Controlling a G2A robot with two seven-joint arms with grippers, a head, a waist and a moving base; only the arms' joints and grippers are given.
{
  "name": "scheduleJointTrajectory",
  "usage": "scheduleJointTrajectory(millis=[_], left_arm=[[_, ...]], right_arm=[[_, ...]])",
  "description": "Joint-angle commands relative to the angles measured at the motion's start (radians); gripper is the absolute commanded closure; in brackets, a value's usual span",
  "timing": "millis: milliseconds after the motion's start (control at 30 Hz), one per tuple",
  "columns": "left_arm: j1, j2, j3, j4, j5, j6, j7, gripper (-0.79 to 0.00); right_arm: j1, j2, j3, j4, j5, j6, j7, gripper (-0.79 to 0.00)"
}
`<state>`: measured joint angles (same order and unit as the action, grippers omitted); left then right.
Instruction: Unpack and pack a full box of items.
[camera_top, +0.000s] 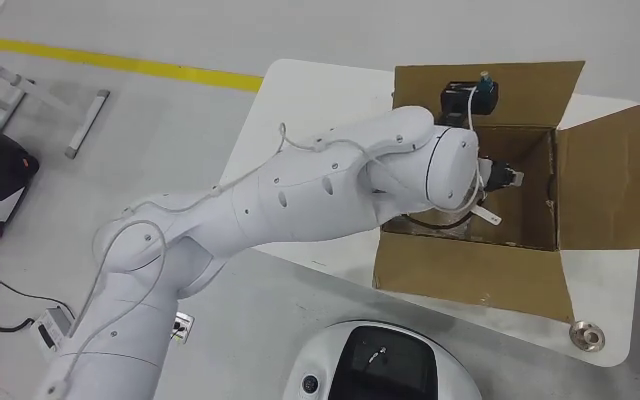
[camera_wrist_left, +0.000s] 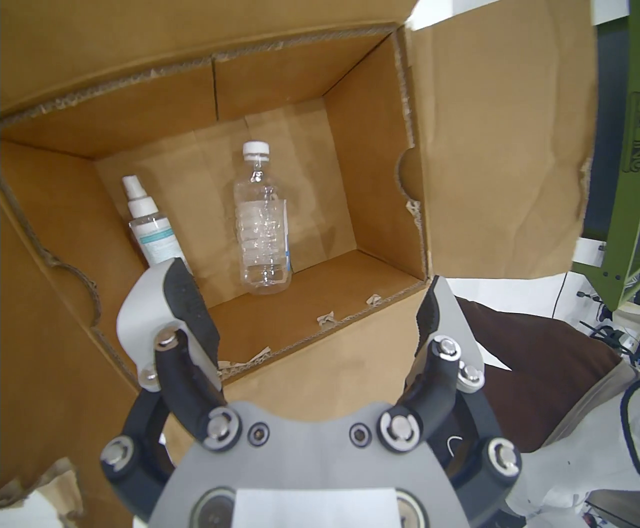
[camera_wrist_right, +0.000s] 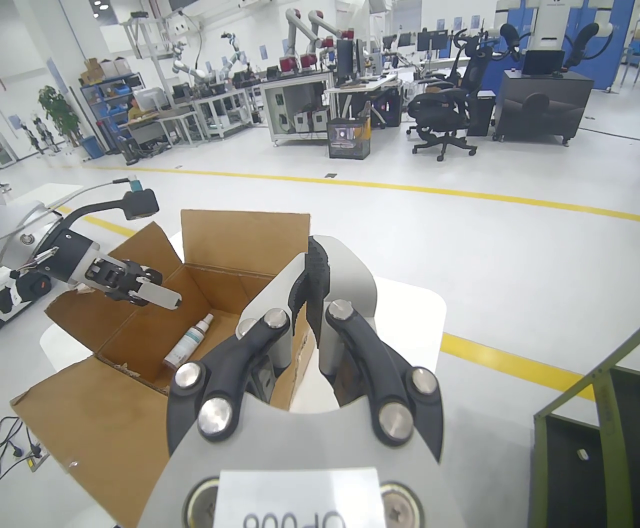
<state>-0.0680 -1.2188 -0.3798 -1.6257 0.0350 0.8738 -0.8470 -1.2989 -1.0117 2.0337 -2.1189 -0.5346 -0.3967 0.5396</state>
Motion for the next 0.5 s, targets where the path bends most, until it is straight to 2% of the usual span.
scheduleJointTrajectory(millis=[0,167,233,467], left_arm=[[0.011,0.013,-0.023,-0.033,0.023,-0.016,0.011,-0.785],[0.038,0.036,-0.062,-0.106,0.090,-0.059,0.043,-0.785],[0.062,0.044,-0.083,-0.132,0.108,-0.081,0.077,-0.785],[0.086,0.051,-0.103,-0.151,0.118,-0.093,0.087,-0.785]], right_arm=[[-0.002,0.013,0.047,0.017,0.056,-0.048,0.145,0.000],[-0.034,0.043,0.144,0.064,0.197,-0.172,0.426,0.000],[-0.059,0.053,0.175,0.084,0.189,-0.241,0.500,0.000],[-0.065,0.055,0.183,0.092,0.189,-0.253,0.505,0.000]])
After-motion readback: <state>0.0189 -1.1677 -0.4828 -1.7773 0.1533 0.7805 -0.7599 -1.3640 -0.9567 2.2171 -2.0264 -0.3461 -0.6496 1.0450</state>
